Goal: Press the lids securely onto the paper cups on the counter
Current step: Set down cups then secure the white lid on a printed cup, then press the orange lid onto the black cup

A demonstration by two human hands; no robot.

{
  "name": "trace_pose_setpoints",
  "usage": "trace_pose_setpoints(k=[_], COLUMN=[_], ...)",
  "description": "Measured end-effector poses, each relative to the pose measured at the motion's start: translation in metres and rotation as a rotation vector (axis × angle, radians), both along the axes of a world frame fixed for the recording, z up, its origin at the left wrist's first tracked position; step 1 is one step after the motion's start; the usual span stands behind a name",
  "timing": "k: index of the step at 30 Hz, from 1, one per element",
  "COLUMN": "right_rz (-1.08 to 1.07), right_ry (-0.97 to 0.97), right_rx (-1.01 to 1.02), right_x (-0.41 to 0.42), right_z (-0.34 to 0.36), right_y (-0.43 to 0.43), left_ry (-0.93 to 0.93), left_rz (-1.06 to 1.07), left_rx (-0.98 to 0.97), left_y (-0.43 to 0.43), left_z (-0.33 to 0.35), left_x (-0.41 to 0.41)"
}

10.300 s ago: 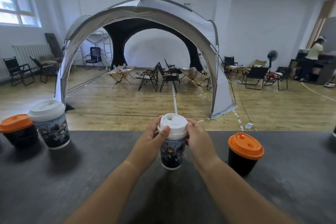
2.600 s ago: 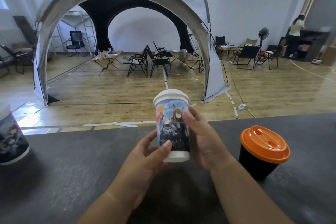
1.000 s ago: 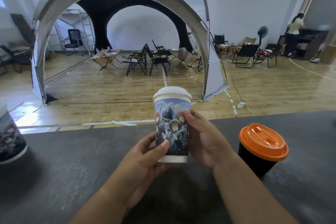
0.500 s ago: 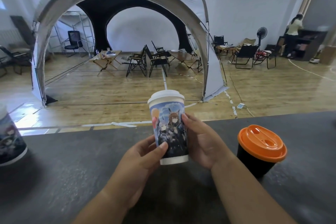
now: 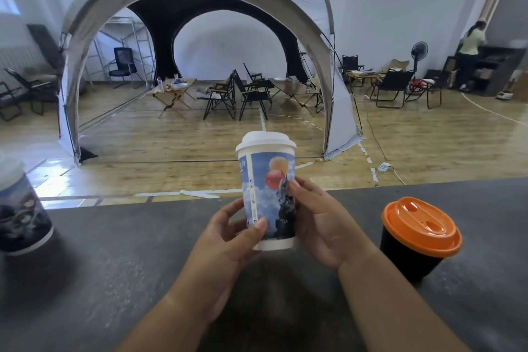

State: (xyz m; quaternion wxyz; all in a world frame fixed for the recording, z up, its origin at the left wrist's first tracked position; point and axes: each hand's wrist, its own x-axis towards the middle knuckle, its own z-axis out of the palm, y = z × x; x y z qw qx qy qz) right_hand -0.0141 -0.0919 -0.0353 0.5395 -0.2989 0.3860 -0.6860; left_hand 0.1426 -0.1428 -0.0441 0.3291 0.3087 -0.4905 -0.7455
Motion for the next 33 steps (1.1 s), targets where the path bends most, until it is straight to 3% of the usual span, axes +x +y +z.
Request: trace_pose_setpoints(k=[3, 5, 8, 15, 19, 22, 24, 27, 33], right_rz=[-0.121, -0.157, -0.036, 0.108, 0.177, 0.085, 0.053, 0.185, 0.386], right_ry=[0.152, 0.157, 0.038, 0.073, 0.21, 0.341, 0.271, -0.057, -0.053], right_rx=[0.035, 0.043, 0.01, -0.018, -0.046, 0.023, 0.136, 0.316, 0.273], right_x=[0.003, 0.003, 0.001, -0.008, 0.007, 0.032, 0.051, 0.097, 0.216], right_z=[-0.002, -0.002, 0.002, -0.003, -0.002, 0.006, 0.006, 0.005, 0.012], right_y=[0.003, 0.004, 0.003, 0.0, 0.003, 0.003, -0.001, -0.01, -0.035], left_ry=[-0.143, -0.114, 0.017, -0.053, -0.038, -0.12, -0.187, -0.172, -0.208], left_rz=[-0.007, -0.048, -0.027, 0.025, -0.04, 0.034, 0.112, 0.267, 0.558], left_rx=[-0.16, -0.174, -0.065, -0.195, -0.208, -0.255, -0.297, -0.337, -0.416], left_y=[0.0, 0.001, 0.001, -0.007, -0.001, -0.007, -0.008, 0.0, -0.005], left_z=[-0.002, -0.004, -0.005, -0.008, 0.004, 0.013, 0.017, 0.018, 0.005], left_x=[0.002, 0.001, -0.002, -0.002, 0.004, 0.024, 0.049, 0.095, 0.191])
